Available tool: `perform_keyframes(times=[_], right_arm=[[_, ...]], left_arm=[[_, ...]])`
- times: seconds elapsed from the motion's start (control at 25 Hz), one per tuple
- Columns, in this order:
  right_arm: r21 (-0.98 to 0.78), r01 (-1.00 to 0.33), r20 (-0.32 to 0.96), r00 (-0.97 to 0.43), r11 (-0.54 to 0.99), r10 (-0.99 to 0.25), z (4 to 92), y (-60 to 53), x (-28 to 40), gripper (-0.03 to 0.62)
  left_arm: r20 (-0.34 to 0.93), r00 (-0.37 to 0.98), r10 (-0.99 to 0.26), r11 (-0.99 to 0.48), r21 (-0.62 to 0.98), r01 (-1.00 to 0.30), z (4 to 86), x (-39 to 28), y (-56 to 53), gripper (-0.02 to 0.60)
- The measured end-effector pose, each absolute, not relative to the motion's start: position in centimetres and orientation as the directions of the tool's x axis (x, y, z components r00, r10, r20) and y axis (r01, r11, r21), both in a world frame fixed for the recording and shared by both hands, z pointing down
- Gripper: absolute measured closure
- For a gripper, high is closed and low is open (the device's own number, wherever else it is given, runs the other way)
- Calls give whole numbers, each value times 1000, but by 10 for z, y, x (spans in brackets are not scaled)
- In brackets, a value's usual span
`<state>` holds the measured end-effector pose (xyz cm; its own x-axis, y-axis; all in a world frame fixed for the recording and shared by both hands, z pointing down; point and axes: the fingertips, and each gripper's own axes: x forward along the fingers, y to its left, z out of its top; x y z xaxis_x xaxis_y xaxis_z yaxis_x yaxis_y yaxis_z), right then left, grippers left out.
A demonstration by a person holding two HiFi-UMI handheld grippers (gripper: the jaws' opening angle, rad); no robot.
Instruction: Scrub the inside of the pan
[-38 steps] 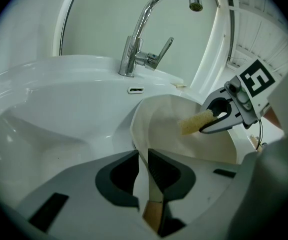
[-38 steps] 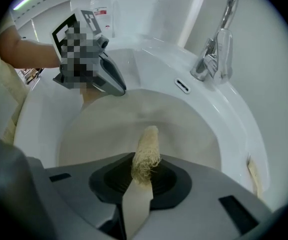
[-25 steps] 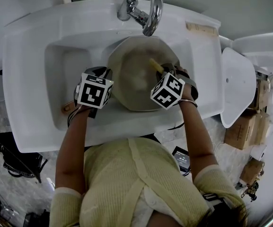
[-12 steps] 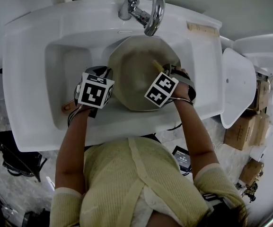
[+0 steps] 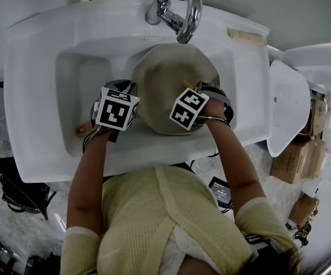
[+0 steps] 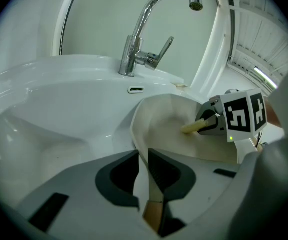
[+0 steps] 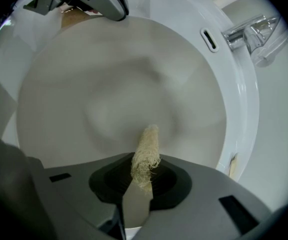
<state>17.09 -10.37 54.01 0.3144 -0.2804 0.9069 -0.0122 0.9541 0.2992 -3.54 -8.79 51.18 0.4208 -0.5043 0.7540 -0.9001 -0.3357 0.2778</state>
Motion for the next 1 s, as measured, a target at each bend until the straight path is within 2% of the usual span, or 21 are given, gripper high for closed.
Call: perform_keyframes(times=[0.32, 1.0], right_arm=[[213, -22, 936, 292, 977, -197, 542, -78, 155, 507], [104, -5, 972, 212, 995, -101, 548, -39, 116, 507]], left_arm=[[754, 420, -504, -337, 277, -900, 512, -36, -89, 480], [750, 425, -507, -337, 281, -898, 511, -35, -89, 480]])
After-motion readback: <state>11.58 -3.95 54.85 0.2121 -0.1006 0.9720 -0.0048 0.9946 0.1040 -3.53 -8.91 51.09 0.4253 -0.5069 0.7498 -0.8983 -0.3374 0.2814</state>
